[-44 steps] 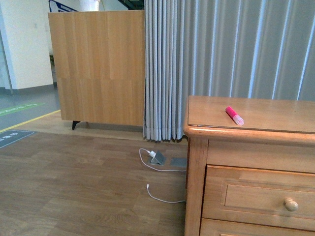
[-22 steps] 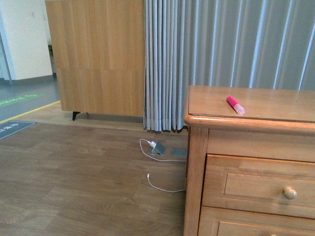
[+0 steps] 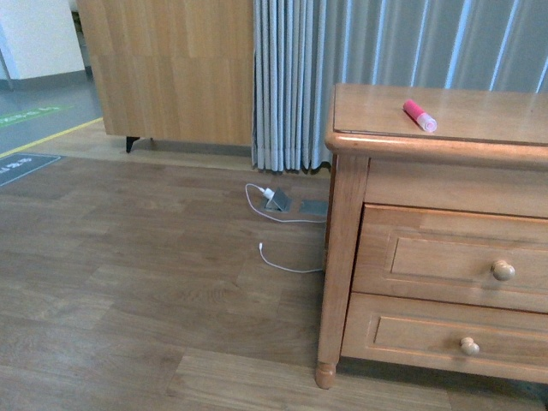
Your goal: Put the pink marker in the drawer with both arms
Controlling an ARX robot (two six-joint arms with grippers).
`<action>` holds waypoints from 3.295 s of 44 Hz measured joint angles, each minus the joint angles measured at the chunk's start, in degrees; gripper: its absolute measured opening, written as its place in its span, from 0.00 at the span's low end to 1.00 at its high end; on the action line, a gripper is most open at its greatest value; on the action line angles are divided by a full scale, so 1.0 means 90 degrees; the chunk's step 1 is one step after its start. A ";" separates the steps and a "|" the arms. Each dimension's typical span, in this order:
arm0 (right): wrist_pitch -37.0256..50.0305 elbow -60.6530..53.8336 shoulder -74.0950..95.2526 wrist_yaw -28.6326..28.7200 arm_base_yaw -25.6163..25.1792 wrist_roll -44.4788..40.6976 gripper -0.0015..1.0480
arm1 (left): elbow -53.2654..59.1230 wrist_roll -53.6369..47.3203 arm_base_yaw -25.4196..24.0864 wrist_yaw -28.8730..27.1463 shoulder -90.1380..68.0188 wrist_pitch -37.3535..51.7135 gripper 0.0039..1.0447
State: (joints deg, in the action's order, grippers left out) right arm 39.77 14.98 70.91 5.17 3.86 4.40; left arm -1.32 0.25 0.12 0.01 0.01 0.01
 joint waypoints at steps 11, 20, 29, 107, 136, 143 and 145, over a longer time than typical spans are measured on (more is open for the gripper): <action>0.0811 0.1897 0.3376 -0.0668 0.0177 0.0029 0.92 | 0.0000 0.0000 0.0000 0.0000 0.0000 0.0000 0.94; 0.1010 0.2919 0.4770 -0.0952 -0.0049 -0.0012 0.92 | 0.0000 0.0000 0.0000 0.0000 0.0000 0.0000 0.94; 0.1158 0.3643 0.5583 -0.1239 -0.0250 -0.0061 0.92 | 0.0000 0.0000 0.0000 0.0000 0.0000 0.0000 0.94; 0.1435 0.4209 0.6368 -0.1105 -0.0593 0.0068 0.21 | 0.0000 0.0000 0.0000 0.0000 0.0000 0.0000 0.94; 0.2662 0.1586 0.5246 -0.0192 -0.0967 0.0391 0.21 | 0.0000 0.0000 0.0000 0.0000 0.0000 0.0000 0.94; 0.3417 0.0389 0.4906 0.0158 -0.1156 0.0270 0.21 | 0.0000 0.0000 0.0000 0.0000 0.0000 0.0000 0.94; 0.3577 0.0146 0.4850 0.0238 -0.1197 0.0223 0.21 | 0.0000 0.0000 0.0000 0.0000 0.0000 0.0000 0.94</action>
State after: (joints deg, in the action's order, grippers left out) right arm 71.96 16.29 114.56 7.31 -6.92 6.42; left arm -1.32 0.25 0.12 0.01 0.01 0.01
